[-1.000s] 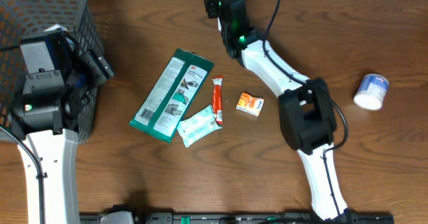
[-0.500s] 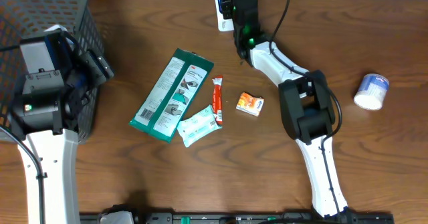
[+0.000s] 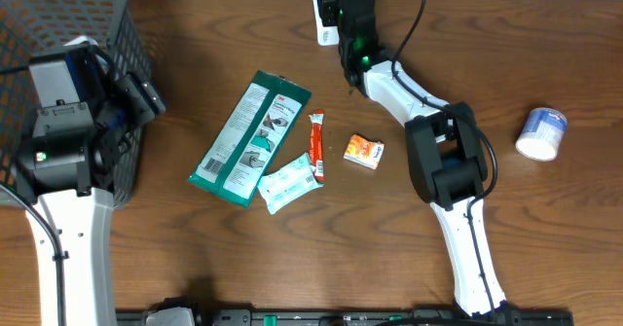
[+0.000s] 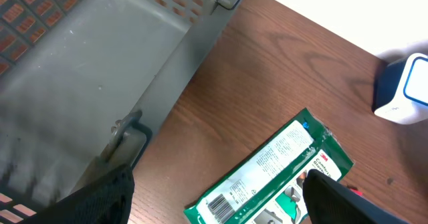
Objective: Scan the item barcode
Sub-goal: 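Carry the jar up to the white barcode scanner, then move the jar right and set it beside the cotton-swab tub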
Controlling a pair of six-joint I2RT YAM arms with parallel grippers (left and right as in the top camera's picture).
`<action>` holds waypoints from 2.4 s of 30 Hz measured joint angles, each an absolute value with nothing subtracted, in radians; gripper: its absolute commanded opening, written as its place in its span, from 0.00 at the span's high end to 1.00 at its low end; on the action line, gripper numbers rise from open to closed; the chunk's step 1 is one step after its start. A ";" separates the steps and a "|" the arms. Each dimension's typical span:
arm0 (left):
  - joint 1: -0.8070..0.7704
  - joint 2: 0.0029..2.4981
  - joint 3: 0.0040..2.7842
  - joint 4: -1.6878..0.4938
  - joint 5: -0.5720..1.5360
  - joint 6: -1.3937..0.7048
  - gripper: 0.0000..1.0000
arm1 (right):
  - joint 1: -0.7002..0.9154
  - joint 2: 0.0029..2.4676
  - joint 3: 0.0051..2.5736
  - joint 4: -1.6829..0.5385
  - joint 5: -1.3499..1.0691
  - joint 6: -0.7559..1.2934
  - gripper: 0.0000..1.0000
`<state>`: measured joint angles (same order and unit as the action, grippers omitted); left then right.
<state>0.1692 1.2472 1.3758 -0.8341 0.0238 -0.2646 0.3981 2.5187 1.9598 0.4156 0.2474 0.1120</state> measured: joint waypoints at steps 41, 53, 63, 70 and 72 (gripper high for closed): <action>0.169 1.247 1.376 -0.834 0.024 -0.264 0.17 | -0.563 1.662 1.824 -1.266 0.046 0.216 0.99; 0.169 1.247 1.376 -0.834 0.024 -0.265 0.17 | -0.767 1.713 1.327 -0.843 -0.016 0.258 0.95; 0.169 1.247 1.376 -0.834 0.024 -0.265 0.17 | -0.781 1.713 1.151 -0.559 -0.173 0.286 0.76; 0.169 1.247 1.376 -0.834 0.024 -0.265 0.17 | -0.781 1.713 1.150 -0.556 -0.180 0.302 0.28; 0.169 1.247 1.376 -0.834 0.024 -0.265 0.17 | -0.781 1.713 1.150 -0.556 -0.175 0.305 0.17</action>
